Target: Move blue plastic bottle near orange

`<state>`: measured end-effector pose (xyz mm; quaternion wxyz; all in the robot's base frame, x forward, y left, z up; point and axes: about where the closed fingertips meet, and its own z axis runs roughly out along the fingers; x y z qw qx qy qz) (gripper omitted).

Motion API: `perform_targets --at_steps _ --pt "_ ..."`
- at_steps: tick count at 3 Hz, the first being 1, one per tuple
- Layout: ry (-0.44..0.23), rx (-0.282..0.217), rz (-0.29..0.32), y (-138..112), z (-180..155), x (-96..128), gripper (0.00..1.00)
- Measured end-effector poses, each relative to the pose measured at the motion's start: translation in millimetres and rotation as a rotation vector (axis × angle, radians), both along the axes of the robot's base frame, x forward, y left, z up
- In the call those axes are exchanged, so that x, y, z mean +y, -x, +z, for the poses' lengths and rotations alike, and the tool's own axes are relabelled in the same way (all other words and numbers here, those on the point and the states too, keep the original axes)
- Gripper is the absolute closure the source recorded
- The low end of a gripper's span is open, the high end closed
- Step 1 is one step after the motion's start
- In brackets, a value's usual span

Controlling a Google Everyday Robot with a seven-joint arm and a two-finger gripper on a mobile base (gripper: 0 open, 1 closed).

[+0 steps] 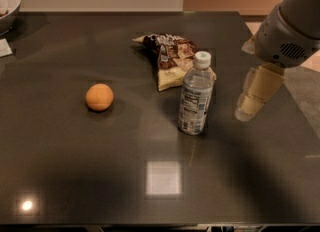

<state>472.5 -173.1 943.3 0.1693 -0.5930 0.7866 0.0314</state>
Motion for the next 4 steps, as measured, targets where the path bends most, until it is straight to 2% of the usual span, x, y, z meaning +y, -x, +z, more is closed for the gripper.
perform_targets --at_steps 1,3,4 --pt "-0.095 0.0 0.002 1 -9 19 0.0" --pt "-0.288 -0.021 0.043 3 -17 55 0.0" --pt "-0.355 -0.018 0.056 -2 -23 67 0.0"
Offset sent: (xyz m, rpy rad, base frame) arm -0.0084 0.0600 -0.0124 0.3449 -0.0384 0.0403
